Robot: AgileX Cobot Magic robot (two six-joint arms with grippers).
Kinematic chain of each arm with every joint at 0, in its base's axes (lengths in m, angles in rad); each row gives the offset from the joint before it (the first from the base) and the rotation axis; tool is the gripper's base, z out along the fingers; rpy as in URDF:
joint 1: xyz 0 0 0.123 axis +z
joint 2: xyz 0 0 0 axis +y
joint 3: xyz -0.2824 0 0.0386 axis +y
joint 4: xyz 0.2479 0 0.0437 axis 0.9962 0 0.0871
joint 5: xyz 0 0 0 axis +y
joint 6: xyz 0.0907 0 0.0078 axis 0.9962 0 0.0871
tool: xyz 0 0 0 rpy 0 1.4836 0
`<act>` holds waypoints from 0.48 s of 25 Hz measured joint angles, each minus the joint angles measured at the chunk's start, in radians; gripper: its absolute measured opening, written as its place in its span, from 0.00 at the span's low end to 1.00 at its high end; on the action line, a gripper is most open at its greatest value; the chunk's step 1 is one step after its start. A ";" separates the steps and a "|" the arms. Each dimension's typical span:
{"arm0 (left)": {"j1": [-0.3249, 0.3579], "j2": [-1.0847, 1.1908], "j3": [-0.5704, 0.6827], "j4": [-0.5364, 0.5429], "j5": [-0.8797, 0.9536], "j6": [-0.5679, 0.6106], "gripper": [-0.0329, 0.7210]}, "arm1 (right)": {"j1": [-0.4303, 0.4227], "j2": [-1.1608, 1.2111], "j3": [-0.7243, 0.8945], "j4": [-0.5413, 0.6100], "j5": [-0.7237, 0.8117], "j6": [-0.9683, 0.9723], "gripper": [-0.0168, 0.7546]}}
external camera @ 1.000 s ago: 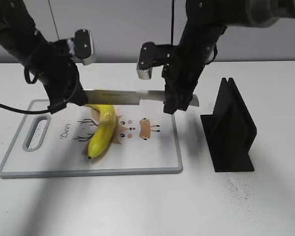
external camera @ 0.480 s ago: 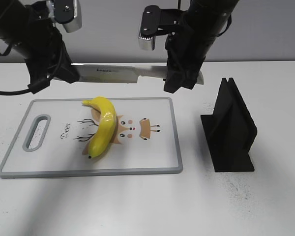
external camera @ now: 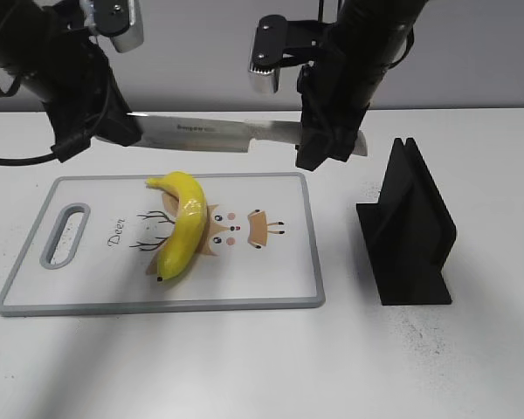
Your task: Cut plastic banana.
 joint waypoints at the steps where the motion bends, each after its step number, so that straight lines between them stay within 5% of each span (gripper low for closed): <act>1: 0.004 -0.003 0.000 0.005 -0.003 -0.005 0.27 | -0.002 0.000 0.001 -0.009 0.013 0.009 0.24; 7: 0.012 -0.007 0.000 -0.016 0.000 -0.017 0.67 | -0.018 0.000 0.003 -0.052 0.021 0.039 0.23; 12: 0.012 -0.007 0.000 -0.043 0.021 -0.022 0.77 | -0.018 0.000 0.003 -0.051 0.021 0.040 0.23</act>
